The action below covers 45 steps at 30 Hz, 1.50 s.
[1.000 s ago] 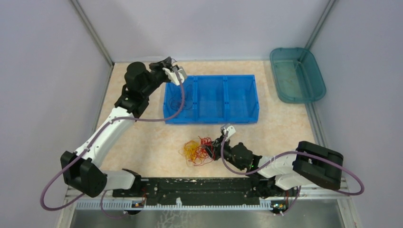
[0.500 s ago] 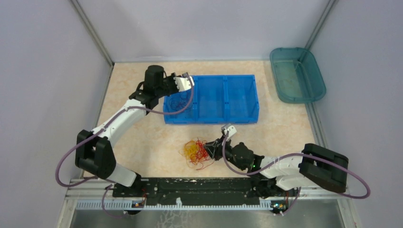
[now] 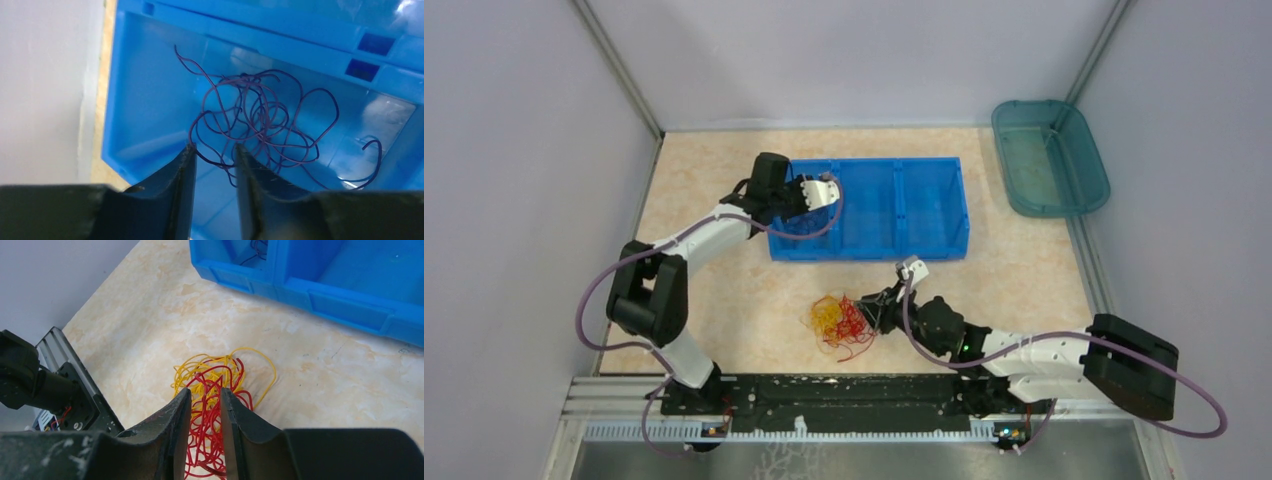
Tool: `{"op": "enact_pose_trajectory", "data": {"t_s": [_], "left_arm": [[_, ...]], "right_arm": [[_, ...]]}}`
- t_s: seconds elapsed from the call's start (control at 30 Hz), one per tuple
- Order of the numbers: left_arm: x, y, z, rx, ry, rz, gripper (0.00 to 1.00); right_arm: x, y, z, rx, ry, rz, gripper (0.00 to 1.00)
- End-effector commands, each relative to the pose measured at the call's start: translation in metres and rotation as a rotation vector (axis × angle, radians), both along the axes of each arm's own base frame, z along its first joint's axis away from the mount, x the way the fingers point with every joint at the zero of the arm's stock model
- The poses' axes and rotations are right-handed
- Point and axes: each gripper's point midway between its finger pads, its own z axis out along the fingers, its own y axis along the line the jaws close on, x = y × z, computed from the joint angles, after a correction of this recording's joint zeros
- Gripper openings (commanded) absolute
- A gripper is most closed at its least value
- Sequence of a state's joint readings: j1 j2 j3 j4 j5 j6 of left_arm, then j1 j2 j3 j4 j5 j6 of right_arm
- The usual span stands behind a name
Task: Untangle the cables
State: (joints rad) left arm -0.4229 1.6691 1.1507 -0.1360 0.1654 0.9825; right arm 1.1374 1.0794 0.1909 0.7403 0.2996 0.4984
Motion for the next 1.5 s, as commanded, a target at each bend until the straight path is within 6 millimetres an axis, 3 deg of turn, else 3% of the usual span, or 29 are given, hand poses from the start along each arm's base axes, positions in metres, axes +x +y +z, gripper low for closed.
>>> {"op": "enact_pose_trajectory", "data": {"t_s": [0.0, 0.1, 0.2, 0.27, 0.4, 0.53, 0.73, 0.9, 1.03, 1.17, 1.4, 1.47], "left_arm": [[0.001, 0.01, -0.017, 0.028, 0.031, 0.045, 0.5], [0.006, 0.006, -0.003, -0.01, 0.022, 0.056, 0.75], [0.006, -0.001, 0.03, -0.067, 0.033, 0.028, 1.0], [0.0, -0.011, 0.064, -0.13, 0.039, -0.012, 1.0], [-0.03, -0.023, 0.127, -0.225, 0.055, -0.112, 1.0], [-0.075, -0.028, 0.158, -0.283, 0.103, -0.214, 1.0], [-0.145, -0.025, 0.135, -0.356, 0.24, -0.297, 1.0], [-0.184, -0.018, 0.111, -0.357, 0.3, -0.345, 1.0], [-0.201, -0.016, 0.11, -0.368, 0.291, -0.385, 1.0], [-0.218, -0.017, 0.111, -0.381, 0.3, -0.438, 1.0], [-0.235, -0.017, 0.1, -0.401, 0.336, -0.469, 1.0], [-0.239, -0.016, 0.096, -0.407, 0.35, -0.472, 1.0]], "right_arm": [[0.011, 0.001, 0.028, 0.059, -0.034, -0.038, 0.29], [0.011, 0.001, 0.03, 0.065, -0.031, -0.032, 0.3], [0.009, 0.001, 0.032, 0.071, -0.027, -0.02, 0.3], [0.008, 0.0, 0.033, 0.076, -0.024, -0.015, 0.3], [0.005, -0.002, 0.037, 0.08, -0.018, 0.002, 0.3], [-0.004, -0.006, 0.037, 0.061, -0.002, 0.039, 0.36], [-0.028, 0.0, 0.027, 0.016, 0.032, 0.176, 0.48], [-0.029, 0.013, 0.013, -0.08, 0.048, 0.243, 0.47], [-0.008, 0.01, 0.009, -0.111, 0.047, 0.198, 0.42], [0.0, 0.011, 0.011, -0.119, 0.027, 0.207, 0.38], [-0.011, 0.028, 0.011, -0.112, 0.048, 0.347, 0.31], [-0.013, 0.031, 0.012, -0.118, 0.049, 0.374, 0.23]]}}
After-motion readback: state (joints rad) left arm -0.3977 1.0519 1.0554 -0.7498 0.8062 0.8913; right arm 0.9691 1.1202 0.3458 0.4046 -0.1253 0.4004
